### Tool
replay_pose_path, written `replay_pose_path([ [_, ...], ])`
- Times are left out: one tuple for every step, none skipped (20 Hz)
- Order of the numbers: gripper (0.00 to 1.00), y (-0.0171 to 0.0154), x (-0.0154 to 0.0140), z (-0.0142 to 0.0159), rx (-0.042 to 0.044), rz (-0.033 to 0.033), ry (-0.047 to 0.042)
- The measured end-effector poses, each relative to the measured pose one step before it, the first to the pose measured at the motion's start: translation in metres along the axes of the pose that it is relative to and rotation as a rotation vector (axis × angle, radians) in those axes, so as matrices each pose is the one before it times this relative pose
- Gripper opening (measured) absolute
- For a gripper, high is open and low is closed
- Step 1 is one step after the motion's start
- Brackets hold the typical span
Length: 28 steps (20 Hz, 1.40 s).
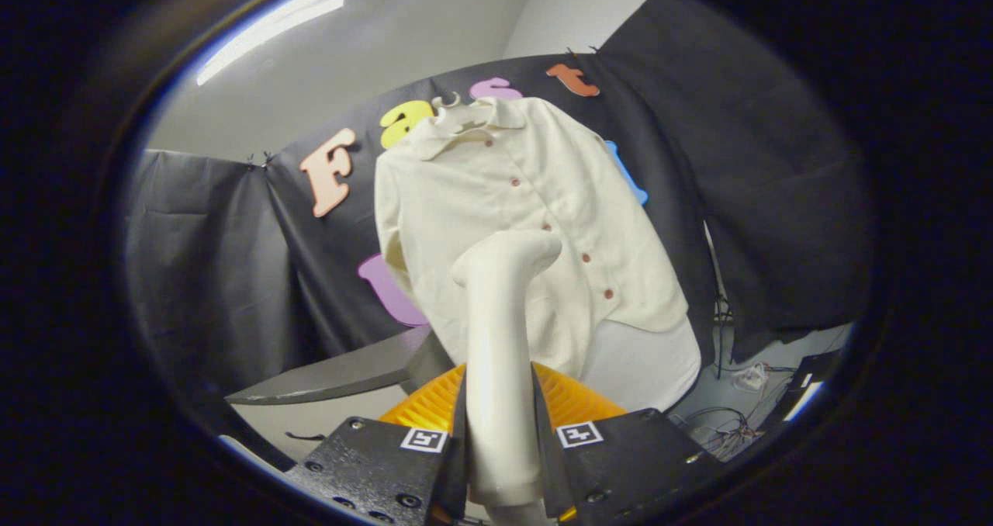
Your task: Iron the clothes twice with a garment steamer, once on the left side and once on the right side.
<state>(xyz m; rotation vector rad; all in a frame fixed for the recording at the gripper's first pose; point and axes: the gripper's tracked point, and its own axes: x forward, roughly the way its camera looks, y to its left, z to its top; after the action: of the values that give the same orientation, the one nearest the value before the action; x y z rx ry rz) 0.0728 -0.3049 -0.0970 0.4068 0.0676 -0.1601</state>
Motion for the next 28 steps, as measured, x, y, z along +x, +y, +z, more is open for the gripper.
replay_pose_path([
  [0.37, 0.01967, -0.00783, 0.00091, -0.02226, 0.01459, 0.00424],
  [0.37, 0.01849, -0.00663, 0.00386, -0.01583, 0.01483, -0.00866],
  [0.37, 0.02086, -0.00541, 0.00359, -0.01543, 0.01982, -0.00529],
  [0.37, 0.02092, -0.0056, 0.00162, -0.01939, 0.02024, -0.00832],
  [0.37, 0.01873, -0.00565, 0.0031, -0.02647, 0.01443, -0.00673],
  [0.37, 0.01671, -0.00414, 0.00185, -0.02201, 0.00777, -0.00608],
  [0.37, 0.01741, -0.00407, 0.00292, -0.02784, 0.01093, -0.0062],
  [0.37, 0.01814, -0.00451, 0.00173, -0.02334, 0.01268, -0.0064],
  [0.37, 0.01721, -0.00315, 0.00369, -0.02475, 0.01276, -0.00704],
  [0.37, 0.01684, -0.00224, 0.00208, -0.02279, 0.01373, -0.00485],
  [0.37, 0.01561, -0.00143, 0.00287, -0.01584, 0.01278, -0.00522],
  [0.37, 0.01356, -0.00146, 0.0031, -0.02328, 0.00988, -0.00759],
  [0.37, 0.01278, -0.00057, 0.00088, -0.01761, 0.00321, 0.00118],
  [0.37, 0.01116, -0.00258, 0.00034, -0.00783, -0.00247, -0.00485],
  [0.37, 0.01221, -0.00136, 0.00024, -0.00799, 0.00163, -0.00332],
  [0.37, 0.01255, -0.00542, -0.00074, -0.01426, 0.00498, 0.0021],
  [0.37, 0.0105, -0.00337, -0.00036, -0.01415, 0.0044, -0.00554],
  [0.37, 0.00893, -0.00055, 0.00002, -0.01693, 0.00297, -0.00244],
  [0.37, 0.00627, -0.0008, 0.00042, -0.01298, 0.00104, -0.00725],
  [0.37, 0.00479, -0.00149, 0.00009, -0.01188, -0.00047, -0.0048],
  [0.37, 0.00308, -0.00126, -0.00017, -0.00477, -0.00075, 0.00023],
  [0.37, 0.00422, -0.00151, -0.00091, 0.00069, 0.00224, -0.00379],
  [0.37, 0.00231, -0.00072, -0.00157, -0.00513, 0.00271, 0.00605],
  [0.37, 0.00057, -0.00138, -0.00209, -0.00056, -0.00329, 0.00213],
  [0.37, -0.00112, -0.00304, -0.00148, -0.00443, -0.00788, 0.00187],
  [0.37, -0.00083, -0.00109, -0.00139, -0.00522, -0.00462, 0.00126],
  [0.37, -0.00066, -0.00206, -0.00072, -0.00188, -0.00353, -0.00048],
  [0.37, -0.00057, -0.00224, -0.00153, -0.00047, -0.00275, 0.00274],
])
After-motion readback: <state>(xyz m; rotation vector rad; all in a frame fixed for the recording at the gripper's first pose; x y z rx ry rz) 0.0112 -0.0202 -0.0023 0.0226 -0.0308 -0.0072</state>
